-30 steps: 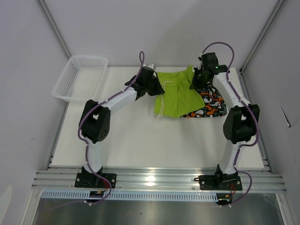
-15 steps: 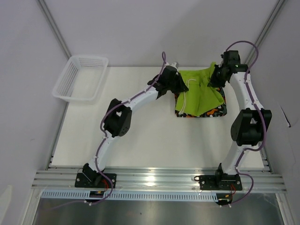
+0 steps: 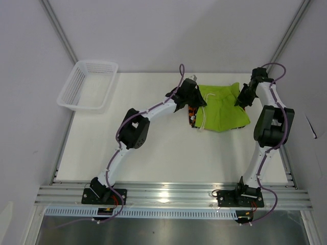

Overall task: Fold and stack the shorts
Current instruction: Neatly place the folded shorts to the corner

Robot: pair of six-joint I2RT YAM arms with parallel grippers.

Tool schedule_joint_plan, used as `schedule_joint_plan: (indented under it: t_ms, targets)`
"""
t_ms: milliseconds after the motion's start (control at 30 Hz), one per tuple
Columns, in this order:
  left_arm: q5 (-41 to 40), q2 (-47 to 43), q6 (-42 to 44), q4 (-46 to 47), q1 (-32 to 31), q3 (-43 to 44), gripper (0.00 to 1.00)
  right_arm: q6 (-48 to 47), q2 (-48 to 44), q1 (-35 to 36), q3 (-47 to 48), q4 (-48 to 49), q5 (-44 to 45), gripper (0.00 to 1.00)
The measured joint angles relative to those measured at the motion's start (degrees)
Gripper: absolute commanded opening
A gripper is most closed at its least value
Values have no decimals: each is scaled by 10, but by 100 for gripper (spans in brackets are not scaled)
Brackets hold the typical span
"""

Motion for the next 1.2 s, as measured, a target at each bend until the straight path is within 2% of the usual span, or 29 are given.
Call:
schedule_joint_plan:
  t_ms: [100,267,333,400,467,1033,1133,1200]
  targets:
    - [-11,0,1,-10,0,-1,8,5,29,0,5,-7,20,38]
    - [-24,0,2,-35,0,-1,10,9,51,2,14,-19,52,42]
    - [-25,0,2,-41,0,-1,9,9,51,3,18,-24,60,27]
    - [-26,0,4,-43,0,-1,7,10,51,4,21,-22,64,7]
    - [-26,0,7,-44,0,1,4,14,50,4,20,-17,67,2]
    - [-70,-15,41,-87,7,33,1,18,1,25,4,11,44,0]
    - [-70,-17,41,-90,12,32,1,18,2,28,4,10,42,5]
    - [-69,-17,40,-92,15,32,2,20,6,27,4,9,44,25]
